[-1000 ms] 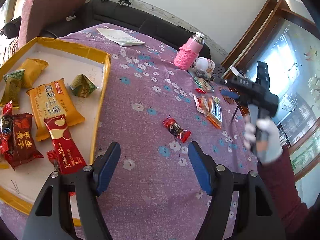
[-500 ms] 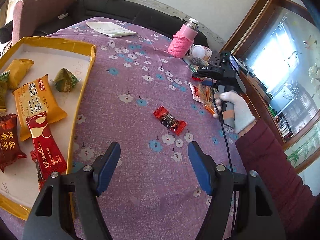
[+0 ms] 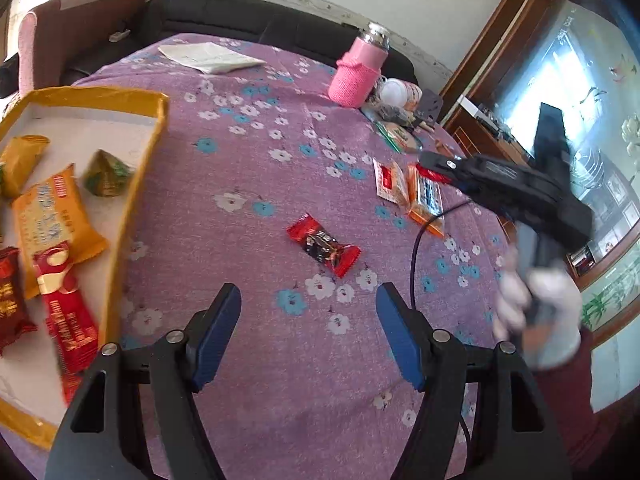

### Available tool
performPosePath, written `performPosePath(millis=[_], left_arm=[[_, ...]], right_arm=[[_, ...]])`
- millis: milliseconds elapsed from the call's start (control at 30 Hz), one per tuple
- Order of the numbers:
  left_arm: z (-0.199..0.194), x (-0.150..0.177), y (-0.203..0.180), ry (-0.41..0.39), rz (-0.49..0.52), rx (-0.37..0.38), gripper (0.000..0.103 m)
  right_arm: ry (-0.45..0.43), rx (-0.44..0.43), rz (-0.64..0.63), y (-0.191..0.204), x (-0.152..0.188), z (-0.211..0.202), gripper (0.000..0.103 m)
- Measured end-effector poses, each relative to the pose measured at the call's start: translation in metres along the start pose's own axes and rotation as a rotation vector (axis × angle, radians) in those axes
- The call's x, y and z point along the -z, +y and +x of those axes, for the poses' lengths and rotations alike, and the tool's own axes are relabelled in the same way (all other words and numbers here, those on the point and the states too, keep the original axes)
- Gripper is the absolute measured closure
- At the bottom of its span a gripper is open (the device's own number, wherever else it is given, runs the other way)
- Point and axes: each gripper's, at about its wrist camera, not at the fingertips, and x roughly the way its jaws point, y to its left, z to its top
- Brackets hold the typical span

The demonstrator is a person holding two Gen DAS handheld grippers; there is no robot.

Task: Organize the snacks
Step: 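Grasp another red candy with the left gripper while the right holds its candy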

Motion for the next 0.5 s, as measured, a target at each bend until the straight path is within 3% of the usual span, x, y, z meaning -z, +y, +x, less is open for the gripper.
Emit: performPosePath(millis=[100,300,400,467,500], left_arm=[[0.025,-0.006,-0.006,0.036,0.008,-0.027,0.034],[0.072,-0.023,-0.01,0.053,0.001,-0.095,0.034],[0.085,-0.031,-0.019,0.039,0.03,-0.125,0.034],[0.093,-0.034,-0.028,0.036,0.077,-0.166,0.041],[0.097,-0.033,-0.034,0.028,0.113,-0.201,0.055]], right_arm=[[0.007,-0.129,-0.014,0.007,0.025,-0.015,0.082],[0.012,-0.234,0.029,0.001,0.045,-0.009,0.081],[-0.004,-0.23,0.033,-0.005,0.049,-0.015,0.081],[-0.021,-0.232,0.039,-0.009,0.048,-0.02,0.081],[-0.026,-0.237,0.045,-0.011,0.047,-0.021,0.081]])
